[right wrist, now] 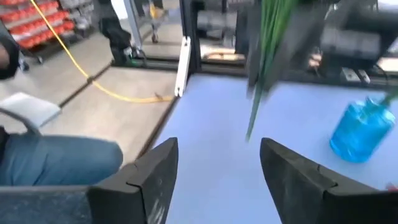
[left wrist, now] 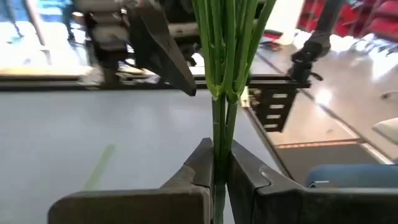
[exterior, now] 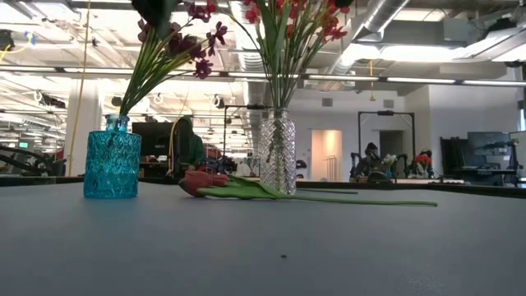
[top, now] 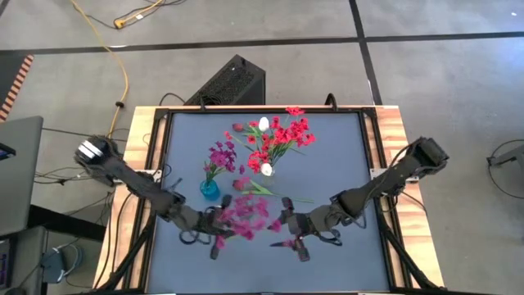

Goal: Sort flowers into vase by color
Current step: Put the violet flowers into the blue vase

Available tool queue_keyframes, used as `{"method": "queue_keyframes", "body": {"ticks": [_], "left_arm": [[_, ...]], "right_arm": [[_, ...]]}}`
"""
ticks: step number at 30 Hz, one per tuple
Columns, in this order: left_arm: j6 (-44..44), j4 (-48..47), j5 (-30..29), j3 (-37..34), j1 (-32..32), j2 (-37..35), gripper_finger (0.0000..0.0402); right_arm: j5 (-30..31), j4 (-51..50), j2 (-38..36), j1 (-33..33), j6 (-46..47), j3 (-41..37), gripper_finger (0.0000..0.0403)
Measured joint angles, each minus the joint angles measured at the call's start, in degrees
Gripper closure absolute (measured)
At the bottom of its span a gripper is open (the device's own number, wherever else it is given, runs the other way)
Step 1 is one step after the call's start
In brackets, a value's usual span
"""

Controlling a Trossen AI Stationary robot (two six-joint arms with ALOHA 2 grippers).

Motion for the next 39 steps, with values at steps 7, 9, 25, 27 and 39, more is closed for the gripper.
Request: {"method": "queue_keyframes", "body": {"ticks": [7,9,25,27,39], "left_arm": [[0.06,-16.95,-20.73,-0.10,-6.71,-16.01,0.0398],[-2.42,-19.66,-28.66,-1.00,-8.12,-19.15,0.0398],[-16.57,-31.73,-44.10,-11.62,-11.54,-39.73,0.0394],[-17.85,-32.86,-45.44,-13.46,-11.54,-41.34,0.0394],[-27.68,-32.73,-52.33,-24.06,-11.52,-48.04,0.0392]], "right_arm": [[0.15,-8.81,-2.20,0.54,2.03,0.00,0.0153],[0.15,-8.74,-1.21,0.57,2.03,0.00,0.0154],[0.20,-8.64,5.17,0.35,3.46,-0.07,0.0155],[0.28,-8.40,5.17,0.08,3.10,-0.07,0.0155],[0.34,-8.56,5.17,-1.07,1.99,-0.07,0.0155]]}}
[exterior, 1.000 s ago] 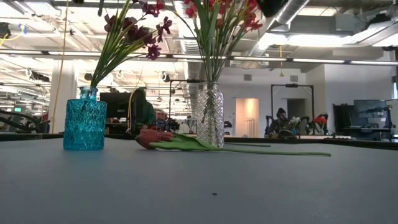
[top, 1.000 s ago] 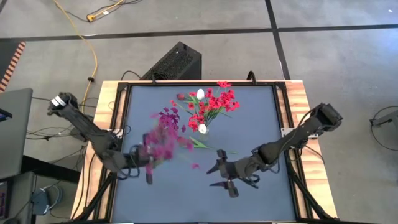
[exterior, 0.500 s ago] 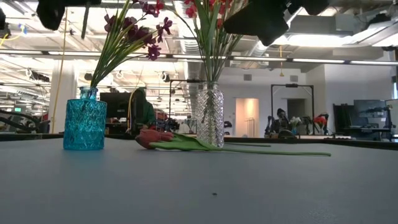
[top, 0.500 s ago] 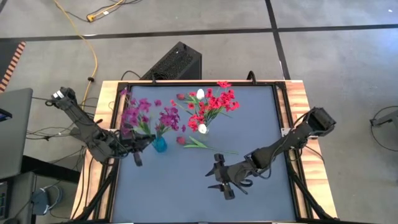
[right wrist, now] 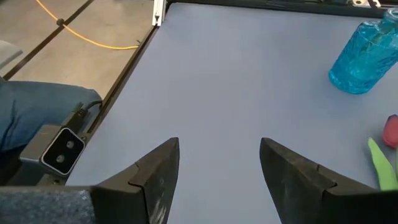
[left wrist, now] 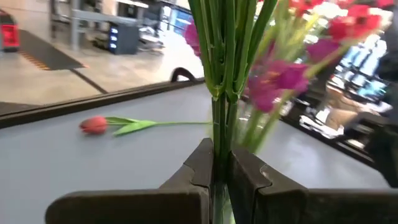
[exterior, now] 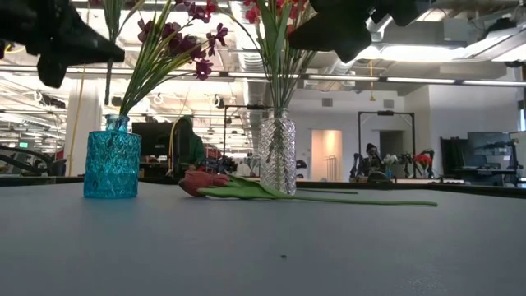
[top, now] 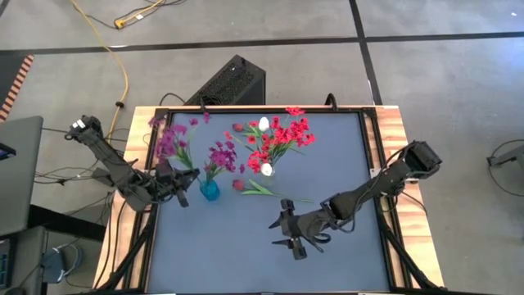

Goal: Sort flowers into vase by color
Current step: Put the violet flowers into the blue vase

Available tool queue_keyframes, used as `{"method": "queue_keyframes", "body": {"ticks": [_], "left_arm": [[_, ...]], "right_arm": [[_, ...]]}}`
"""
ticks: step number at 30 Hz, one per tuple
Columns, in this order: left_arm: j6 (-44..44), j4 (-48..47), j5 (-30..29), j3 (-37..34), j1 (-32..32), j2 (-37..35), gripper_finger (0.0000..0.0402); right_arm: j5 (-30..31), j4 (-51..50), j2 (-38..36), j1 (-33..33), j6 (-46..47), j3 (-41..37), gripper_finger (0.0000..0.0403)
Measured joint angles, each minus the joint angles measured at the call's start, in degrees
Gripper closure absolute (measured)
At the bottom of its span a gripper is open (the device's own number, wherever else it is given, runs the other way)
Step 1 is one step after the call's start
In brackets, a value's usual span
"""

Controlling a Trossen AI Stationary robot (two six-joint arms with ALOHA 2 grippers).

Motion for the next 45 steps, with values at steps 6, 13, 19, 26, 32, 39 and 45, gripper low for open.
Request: {"method": "queue_keyframes", "body": {"ticks": [6,13,19,26,32,39,45], "left_arm": [[-4.29,0.19,-2.73,-1.68,0.00,0.29,0.0392],[-7.81,1.65,-4.16,-3.45,0.46,0.60,0.0392],[-9.22,2.93,-3.50,-3.61,2.73,2.68,0.0391],[-9.02,4.99,-0.23,-3.63,4.79,7.40,0.0391],[-8.34,5.25,-0.35,-3.63,4.90,11.26,0.0391],[-5.21,5.27,1.52,-3.76,4.92,13.34,0.0391],[-3.82,5.27,2.08,-3.74,4.90,13.38,0.0391]], "right_arm": [[-0.01,0.00,0.00,-0.43,-0.01,0.00,0.0155],[-0.10,0.01,0.00,-1.14,-0.40,0.00,0.0155],[-0.15,0.01,0.00,-1.77,-0.59,0.00,0.0155],[-0.21,0.01,0.00,-1.92,-0.57,0.00,0.0155],[-0.23,0.01,-0.01,-1.79,-0.57,0.00,0.0155],[-0.28,0.01,-0.02,-1.79,-0.57,0.00,0.0155],[-0.28,0.01,-0.02,-1.79,-0.57,0.00,0.0155]]}}
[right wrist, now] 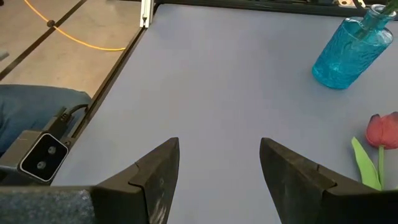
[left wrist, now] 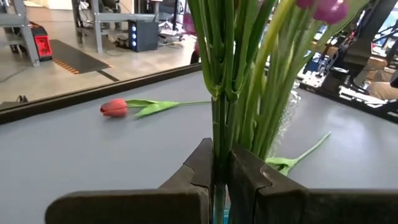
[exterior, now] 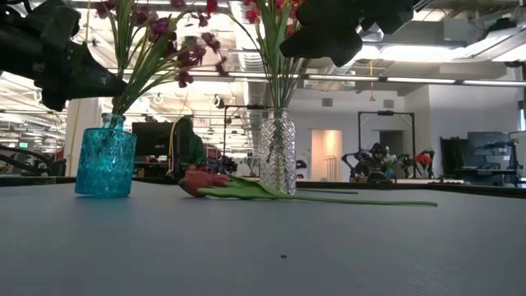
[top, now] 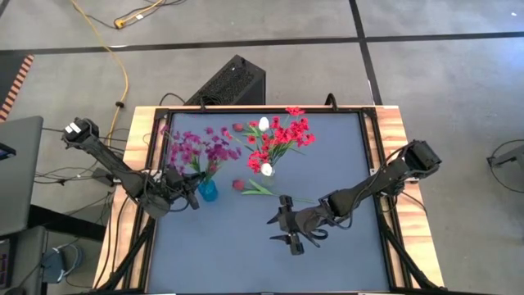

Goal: Sort flowers into vase by color
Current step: Put the violet flowers into the blue vase

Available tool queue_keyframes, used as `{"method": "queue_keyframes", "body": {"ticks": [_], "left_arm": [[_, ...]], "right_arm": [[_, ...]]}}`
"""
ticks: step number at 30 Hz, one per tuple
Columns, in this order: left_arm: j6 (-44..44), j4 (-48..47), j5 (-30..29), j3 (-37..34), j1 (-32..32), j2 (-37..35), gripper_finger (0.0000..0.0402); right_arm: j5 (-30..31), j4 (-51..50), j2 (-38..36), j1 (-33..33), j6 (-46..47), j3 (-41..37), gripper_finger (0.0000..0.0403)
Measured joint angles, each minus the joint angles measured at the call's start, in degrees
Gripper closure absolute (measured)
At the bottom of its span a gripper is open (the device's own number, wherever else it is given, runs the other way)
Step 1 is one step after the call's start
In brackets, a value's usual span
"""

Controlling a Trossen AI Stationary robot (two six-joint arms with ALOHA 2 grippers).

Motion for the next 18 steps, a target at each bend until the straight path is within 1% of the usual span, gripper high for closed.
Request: {"method": "queue_keyframes", "body": {"ticks": [5,8,12,18], "left_arm": [[-1.16,0.00,0.91,0.00,0.01,-0.04,0.0391],[-1.32,0.00,1.38,0.00,0.01,-0.04,0.0384],[-0.54,0.00,2.55,0.04,0.01,-0.04,0.0358],[1.54,-0.03,5.26,0.09,0.01,-0.25,0.0318]], "right_arm": [[-0.02,-0.01,0.00,0.00,0.00,0.00,0.0155],[-0.02,0.00,0.00,0.00,0.00,0.01,0.0155],[-0.27,-0.02,0.00,0.04,0.02,0.02,0.0155],[-2.67,-0.02,0.00,0.04,0.55,0.02,0.0155]]}}
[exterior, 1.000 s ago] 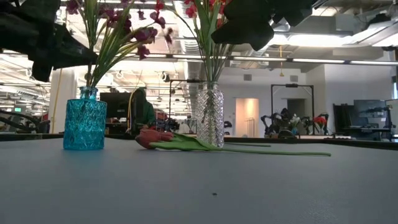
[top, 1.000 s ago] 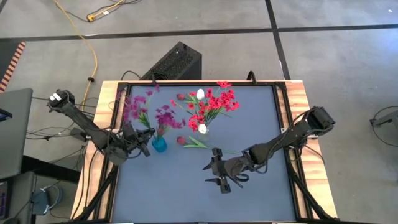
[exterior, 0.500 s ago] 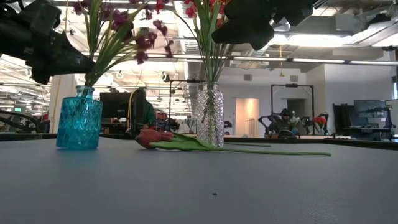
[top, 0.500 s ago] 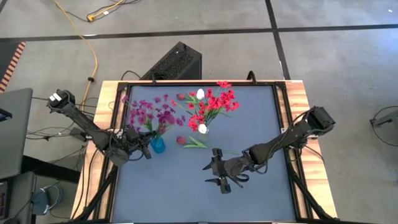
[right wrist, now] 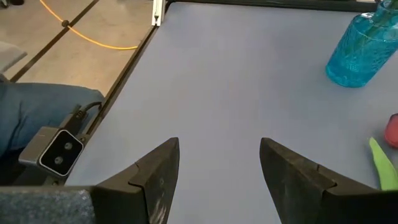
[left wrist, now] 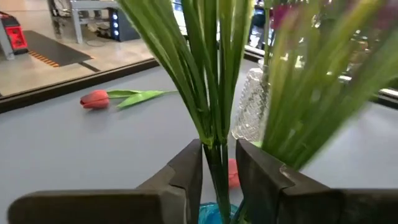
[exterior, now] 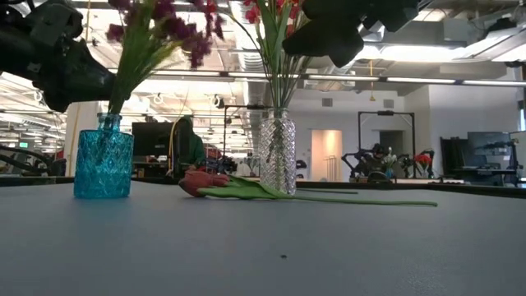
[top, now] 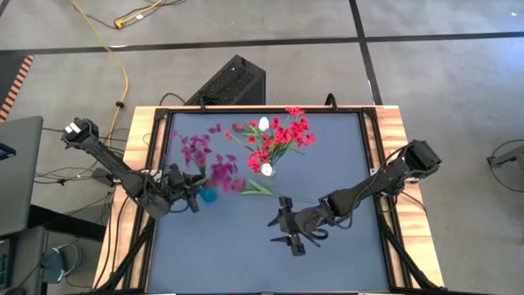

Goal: Sort flowers into vase by color
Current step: Put the violet flowers into the blue vase

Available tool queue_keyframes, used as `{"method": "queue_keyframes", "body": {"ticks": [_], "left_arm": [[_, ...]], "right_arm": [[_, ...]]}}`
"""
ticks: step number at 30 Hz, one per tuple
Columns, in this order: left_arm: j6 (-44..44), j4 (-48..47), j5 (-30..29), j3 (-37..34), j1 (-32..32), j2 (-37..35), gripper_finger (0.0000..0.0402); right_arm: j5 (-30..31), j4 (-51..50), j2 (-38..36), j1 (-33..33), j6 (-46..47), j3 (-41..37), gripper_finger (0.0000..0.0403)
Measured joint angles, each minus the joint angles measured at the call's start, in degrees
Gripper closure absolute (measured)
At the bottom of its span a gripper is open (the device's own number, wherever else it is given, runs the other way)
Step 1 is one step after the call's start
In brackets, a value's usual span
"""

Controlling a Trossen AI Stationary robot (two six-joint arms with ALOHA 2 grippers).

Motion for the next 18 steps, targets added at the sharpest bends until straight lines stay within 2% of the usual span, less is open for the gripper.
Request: {"method": "queue_keyframes", "body": {"ticks": [6,12,18], "left_arm": [[6.66,-0.06,3.05,0.00,0.00,-3.50,0.0304],[13.69,-0.84,3.25,0.00,0.00,-9.90,0.0304],[18.22,-7.56,4.69,0.02,0.00,-16.83,0.0303]], "right_arm": [[-0.09,0.00,-0.02,0.00,0.04,0.00,0.0155],[-0.12,0.00,-0.02,0.00,0.03,0.00,0.0155],[-0.28,0.00,-0.02,0.00,0.02,0.00,0.0155]]}}
